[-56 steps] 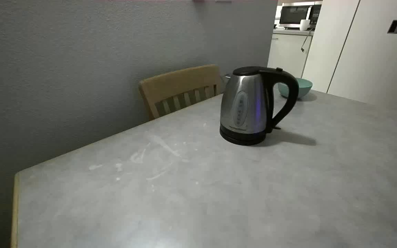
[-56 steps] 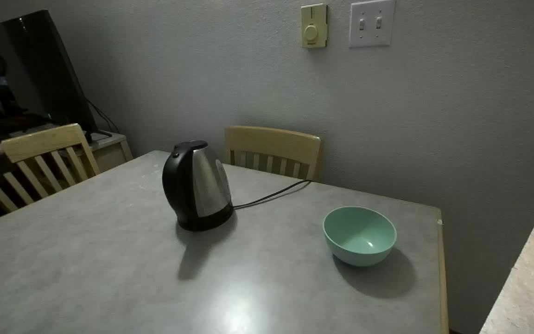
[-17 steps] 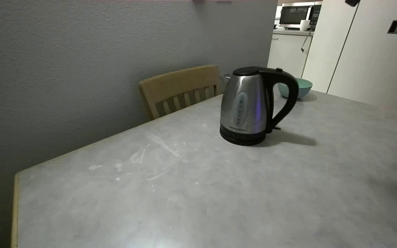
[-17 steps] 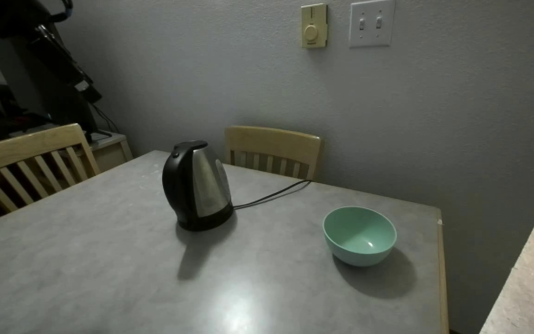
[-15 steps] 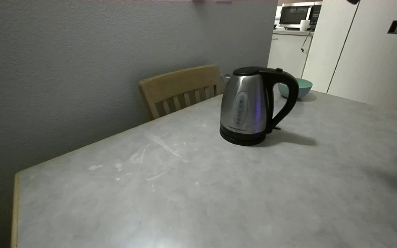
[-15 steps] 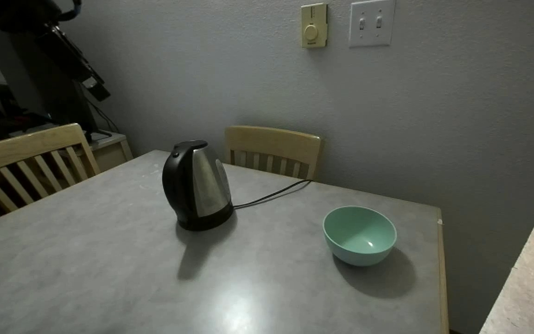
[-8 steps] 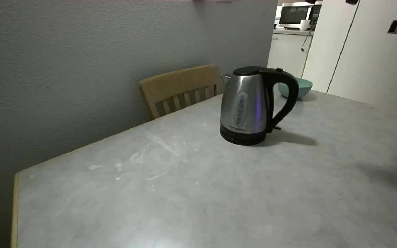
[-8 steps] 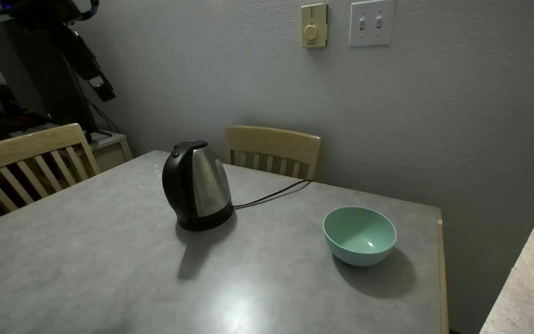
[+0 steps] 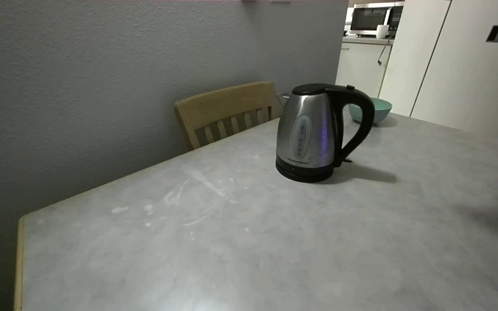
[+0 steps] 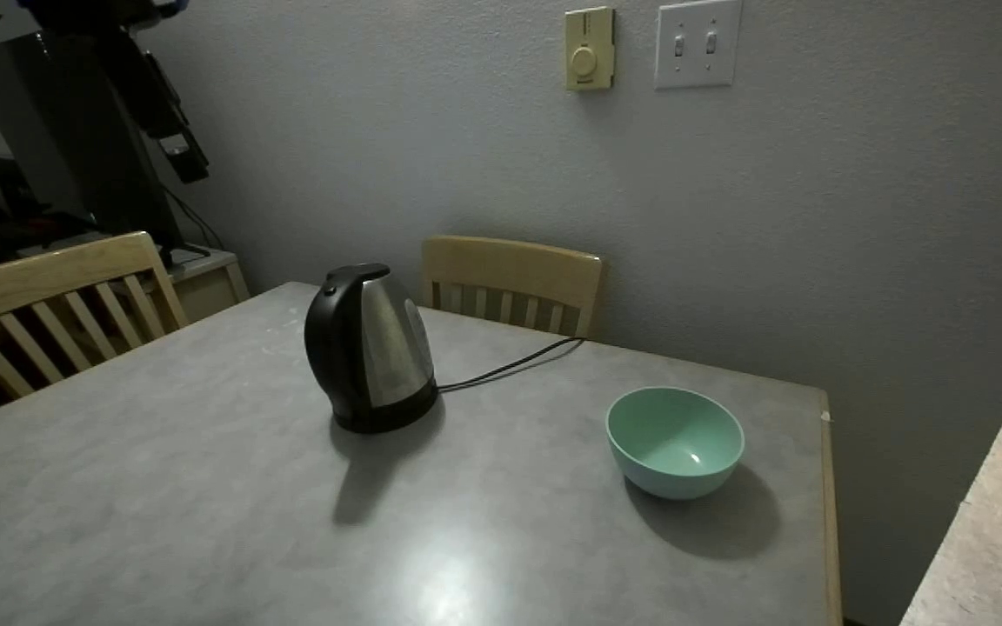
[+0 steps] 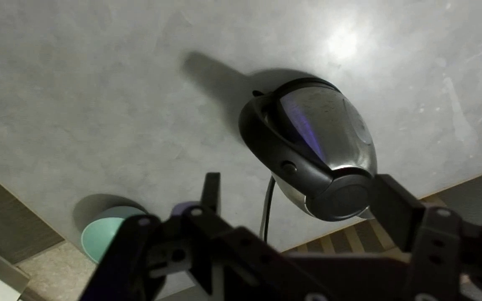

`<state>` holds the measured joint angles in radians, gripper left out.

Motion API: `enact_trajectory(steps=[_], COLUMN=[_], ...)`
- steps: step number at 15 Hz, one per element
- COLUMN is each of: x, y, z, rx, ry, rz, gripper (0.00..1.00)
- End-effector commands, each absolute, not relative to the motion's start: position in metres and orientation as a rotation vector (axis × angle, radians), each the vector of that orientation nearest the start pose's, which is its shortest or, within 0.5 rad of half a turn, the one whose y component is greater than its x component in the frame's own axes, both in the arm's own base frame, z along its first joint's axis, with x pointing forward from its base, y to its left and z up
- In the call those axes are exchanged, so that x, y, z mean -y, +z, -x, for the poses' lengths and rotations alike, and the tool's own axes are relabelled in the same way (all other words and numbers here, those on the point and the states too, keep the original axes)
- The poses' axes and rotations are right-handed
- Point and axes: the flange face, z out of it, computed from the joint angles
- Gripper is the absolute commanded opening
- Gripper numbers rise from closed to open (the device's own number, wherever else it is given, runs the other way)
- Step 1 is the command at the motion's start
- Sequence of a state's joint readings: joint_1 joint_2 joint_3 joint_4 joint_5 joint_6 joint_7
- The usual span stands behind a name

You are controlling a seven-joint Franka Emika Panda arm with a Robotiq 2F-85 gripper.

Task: Open the lid of the electric kettle.

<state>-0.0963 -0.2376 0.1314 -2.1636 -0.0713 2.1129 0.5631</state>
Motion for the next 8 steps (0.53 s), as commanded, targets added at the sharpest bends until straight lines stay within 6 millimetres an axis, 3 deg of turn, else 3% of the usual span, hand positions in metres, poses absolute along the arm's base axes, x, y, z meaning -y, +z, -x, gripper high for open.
enact_trajectory(steps=[1, 8], x=[-0.009, 0.000], y=[0.511, 0.465], z=[-0.537, -0.579], rx=[-0.783, -0.890], ry=[-0.237, -0.162], rz=[2.997, 2.955], gripper=[0.60, 0.10])
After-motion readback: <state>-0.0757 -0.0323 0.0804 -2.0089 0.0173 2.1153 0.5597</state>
